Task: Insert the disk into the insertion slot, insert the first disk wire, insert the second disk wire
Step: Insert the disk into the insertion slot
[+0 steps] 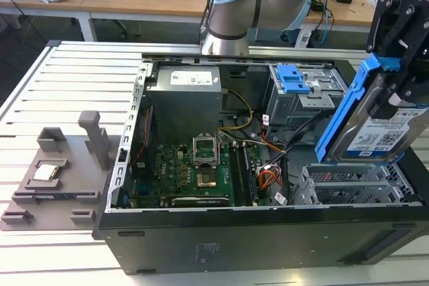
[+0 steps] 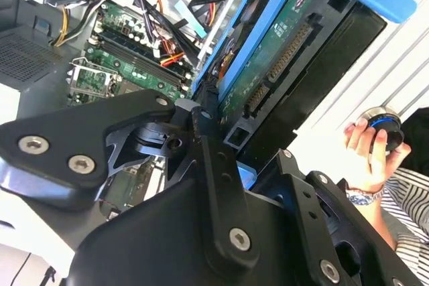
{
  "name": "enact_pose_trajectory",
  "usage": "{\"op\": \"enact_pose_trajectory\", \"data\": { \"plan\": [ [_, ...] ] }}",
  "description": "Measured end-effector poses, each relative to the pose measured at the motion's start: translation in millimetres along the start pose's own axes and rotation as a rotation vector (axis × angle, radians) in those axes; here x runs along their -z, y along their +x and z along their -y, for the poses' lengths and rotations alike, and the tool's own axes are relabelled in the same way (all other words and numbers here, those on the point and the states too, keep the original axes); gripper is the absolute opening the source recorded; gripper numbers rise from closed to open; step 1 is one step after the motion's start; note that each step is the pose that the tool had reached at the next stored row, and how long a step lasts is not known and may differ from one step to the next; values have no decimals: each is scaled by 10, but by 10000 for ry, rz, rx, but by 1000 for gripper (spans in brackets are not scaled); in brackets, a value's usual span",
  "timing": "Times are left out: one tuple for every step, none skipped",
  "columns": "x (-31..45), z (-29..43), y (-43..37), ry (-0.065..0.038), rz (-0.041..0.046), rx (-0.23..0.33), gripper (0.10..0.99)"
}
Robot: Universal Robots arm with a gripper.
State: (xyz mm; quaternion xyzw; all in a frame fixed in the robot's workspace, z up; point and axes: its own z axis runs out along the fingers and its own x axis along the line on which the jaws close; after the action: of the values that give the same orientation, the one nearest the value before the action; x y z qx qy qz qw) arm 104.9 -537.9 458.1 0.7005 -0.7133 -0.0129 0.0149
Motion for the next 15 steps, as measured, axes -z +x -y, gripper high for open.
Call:
{"op": "enact_pose_trajectory", "data": {
  "plan": [
    [-2, -2, -5, 0, 0, -1, 365],
    [-5, -4, -7, -1, 2, -1, 365],
    [-7, -6, -8, 0, 1, 0, 365],
    [-10, -7, -9, 0, 0, 0, 365],
    [-15, -8, -10, 0, 0, 0, 365],
    [-18, -8, -10, 0, 0, 0, 365],
    [-22, -8, -10, 0, 0, 0, 365],
    [-26, -8, -10, 0, -1, 0, 365],
    [-30, -8, -10, 0, -1, 0, 365],
    [-45, -8, -10, 0, -1, 0, 365],
    [-53, -7, -10, 0, -1, 0, 365],
    [-62, -7, -10, 0, -1, 0, 365],
    [-72, -7, -10, 0, -1, 0, 365],
    [-79, -6, -10, 0, 0, 0, 365],
    [-83, -6, -10, 0, -1, -1, 365]
  ]
}}
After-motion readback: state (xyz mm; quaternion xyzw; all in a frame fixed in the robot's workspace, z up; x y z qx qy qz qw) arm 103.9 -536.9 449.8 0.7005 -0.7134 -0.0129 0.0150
